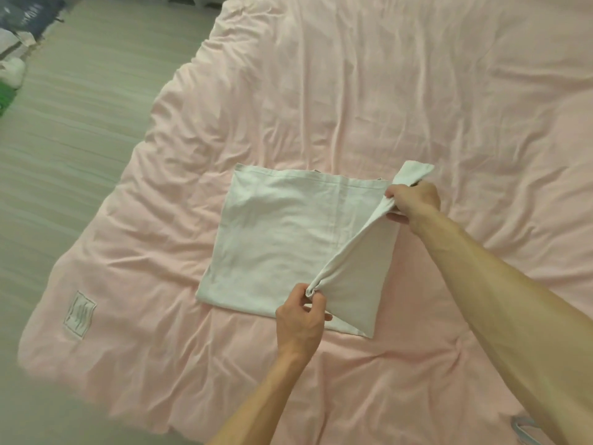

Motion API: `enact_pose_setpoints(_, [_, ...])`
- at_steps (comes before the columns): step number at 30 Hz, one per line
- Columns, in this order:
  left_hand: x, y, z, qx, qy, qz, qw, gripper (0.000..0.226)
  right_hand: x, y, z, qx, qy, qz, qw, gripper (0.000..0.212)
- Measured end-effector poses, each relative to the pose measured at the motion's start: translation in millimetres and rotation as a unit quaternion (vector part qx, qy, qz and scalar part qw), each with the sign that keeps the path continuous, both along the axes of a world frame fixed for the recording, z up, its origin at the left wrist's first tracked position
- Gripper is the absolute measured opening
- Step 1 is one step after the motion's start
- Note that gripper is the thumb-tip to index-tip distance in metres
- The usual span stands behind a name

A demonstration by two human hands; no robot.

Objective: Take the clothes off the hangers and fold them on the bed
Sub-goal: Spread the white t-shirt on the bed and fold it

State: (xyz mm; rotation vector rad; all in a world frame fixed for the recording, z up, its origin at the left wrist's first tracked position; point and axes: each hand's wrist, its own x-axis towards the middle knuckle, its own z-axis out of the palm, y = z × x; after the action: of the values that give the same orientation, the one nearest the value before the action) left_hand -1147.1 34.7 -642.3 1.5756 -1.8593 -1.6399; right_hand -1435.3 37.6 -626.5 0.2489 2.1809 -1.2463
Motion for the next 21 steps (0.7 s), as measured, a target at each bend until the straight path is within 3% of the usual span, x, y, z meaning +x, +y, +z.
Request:
enact_pose_setpoints(4, [46.8,-53.2,-0.7,0.044,-0.038,0.028,0.998,0.017,50.5,-79.8,10.1,0.104,0.088,0.123,0.983,0.036])
enact_pose_setpoints(10, [111.2,-131.1,-14.8,0.095,-0.091,0.050,0.990,0.024,125.5,-192.4,-2.6,0.219,0.169,0.295,0.914,0.046])
enact_pose_setpoints(14, [144.7,-159.9,-30.7,0.118,-0.122,0.047,0.984,0.029,163.5,-237.3,-12.9,0.247,0.181,0.333,0.892,0.046])
enact_pose_setpoints(21, [156.6,-178.7,-35.7,0.162,-0.126,0.052,0.977,0.035,179.3,-269.8,-22.1,0.284,0.199,0.338,0.875,0.069])
